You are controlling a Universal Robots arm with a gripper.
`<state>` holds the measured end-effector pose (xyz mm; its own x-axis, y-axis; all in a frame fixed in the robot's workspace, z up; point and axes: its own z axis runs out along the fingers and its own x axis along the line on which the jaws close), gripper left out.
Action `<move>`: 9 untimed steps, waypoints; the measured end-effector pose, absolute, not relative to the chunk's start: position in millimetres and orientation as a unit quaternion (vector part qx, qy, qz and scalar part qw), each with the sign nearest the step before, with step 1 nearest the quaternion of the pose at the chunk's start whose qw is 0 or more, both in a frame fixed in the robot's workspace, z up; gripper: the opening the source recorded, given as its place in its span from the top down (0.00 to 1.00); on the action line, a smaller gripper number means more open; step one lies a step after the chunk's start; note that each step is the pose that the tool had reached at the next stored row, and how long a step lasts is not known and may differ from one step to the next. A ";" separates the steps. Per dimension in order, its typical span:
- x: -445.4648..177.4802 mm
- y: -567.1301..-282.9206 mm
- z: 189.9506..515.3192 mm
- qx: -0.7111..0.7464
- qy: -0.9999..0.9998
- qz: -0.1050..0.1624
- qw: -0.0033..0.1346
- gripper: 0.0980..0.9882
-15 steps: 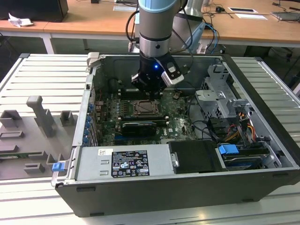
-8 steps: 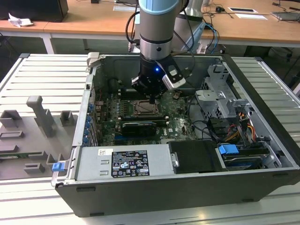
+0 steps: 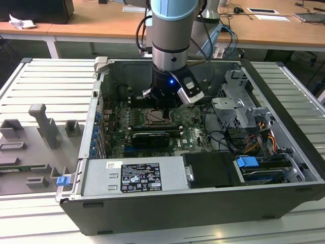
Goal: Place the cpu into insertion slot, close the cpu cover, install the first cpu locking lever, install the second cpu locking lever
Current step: 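Install the second cpu locking lever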
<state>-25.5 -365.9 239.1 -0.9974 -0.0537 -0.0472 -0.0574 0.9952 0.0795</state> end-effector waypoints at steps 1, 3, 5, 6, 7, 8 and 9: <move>-27.5 -366.5 239.1 -0.028 0.998 0.046 0.023 0.99; -32.8 -368.4 238.6 -0.028 0.998 0.056 0.023 0.99; -36.5 -374.4 237.5 -0.028 0.998 0.058 0.023 0.99; -38.6 -375.7 236.9 -0.028 0.998 0.058 0.023 0.99; -40.5 -376.5 236.4 -0.029 0.998 0.058 0.023 0.99; -45.1 -377.4 235.5 -0.029 0.998 0.059 0.023 0.99; -47.3 -377.8 235.0 -0.030 0.998 0.059 0.023 0.99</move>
<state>-47.3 -377.8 235.0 -0.9972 -0.0568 -0.0491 -0.0622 0.9912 0.1165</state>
